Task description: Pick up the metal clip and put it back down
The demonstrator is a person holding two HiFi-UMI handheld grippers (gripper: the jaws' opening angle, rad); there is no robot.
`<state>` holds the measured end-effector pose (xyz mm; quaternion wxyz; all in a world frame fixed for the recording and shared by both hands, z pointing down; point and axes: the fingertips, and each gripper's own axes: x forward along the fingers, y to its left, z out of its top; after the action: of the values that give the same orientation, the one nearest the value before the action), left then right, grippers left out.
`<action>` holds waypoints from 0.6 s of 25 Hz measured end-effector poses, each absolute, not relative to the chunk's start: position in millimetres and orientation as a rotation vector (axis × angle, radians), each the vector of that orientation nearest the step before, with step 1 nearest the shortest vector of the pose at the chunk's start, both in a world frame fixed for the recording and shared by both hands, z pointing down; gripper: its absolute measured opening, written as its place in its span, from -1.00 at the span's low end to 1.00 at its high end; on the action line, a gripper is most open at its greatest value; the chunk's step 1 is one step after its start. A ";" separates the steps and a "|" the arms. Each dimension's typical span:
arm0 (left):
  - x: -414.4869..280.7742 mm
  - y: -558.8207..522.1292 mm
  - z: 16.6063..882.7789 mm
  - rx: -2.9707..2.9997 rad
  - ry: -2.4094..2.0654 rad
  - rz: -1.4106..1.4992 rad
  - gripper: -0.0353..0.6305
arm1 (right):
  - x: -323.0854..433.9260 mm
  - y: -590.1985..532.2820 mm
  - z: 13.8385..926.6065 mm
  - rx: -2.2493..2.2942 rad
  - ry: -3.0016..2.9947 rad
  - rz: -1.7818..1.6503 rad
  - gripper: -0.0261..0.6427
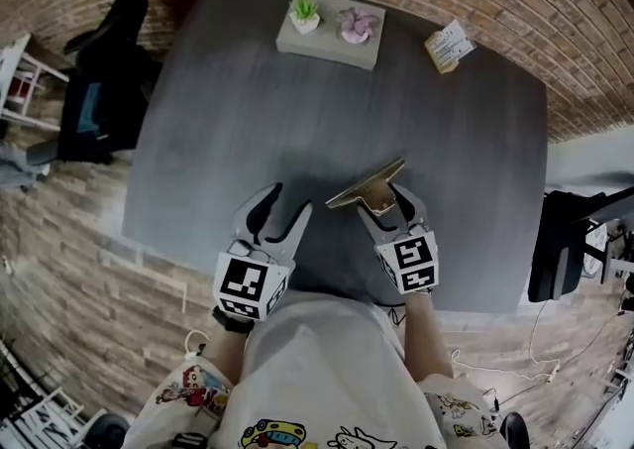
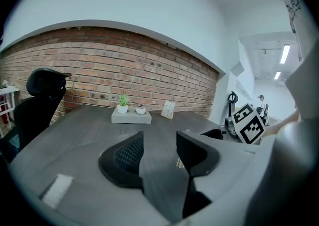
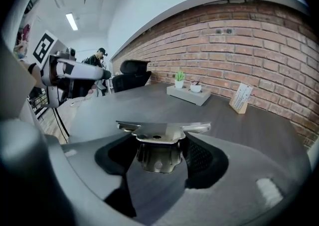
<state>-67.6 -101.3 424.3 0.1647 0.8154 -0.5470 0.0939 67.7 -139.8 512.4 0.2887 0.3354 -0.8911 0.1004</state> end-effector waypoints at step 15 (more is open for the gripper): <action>-46.9 -110.6 376.1 2.439 -1.543 0.177 -0.29 | 95.5 -154.7 404.6 1.092 -2.528 0.122 -0.07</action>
<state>-46.9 -110.6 376.1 0.1248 0.8370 -0.5294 0.0607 95.5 -154.7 404.6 0.1915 0.3890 -0.9001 0.0433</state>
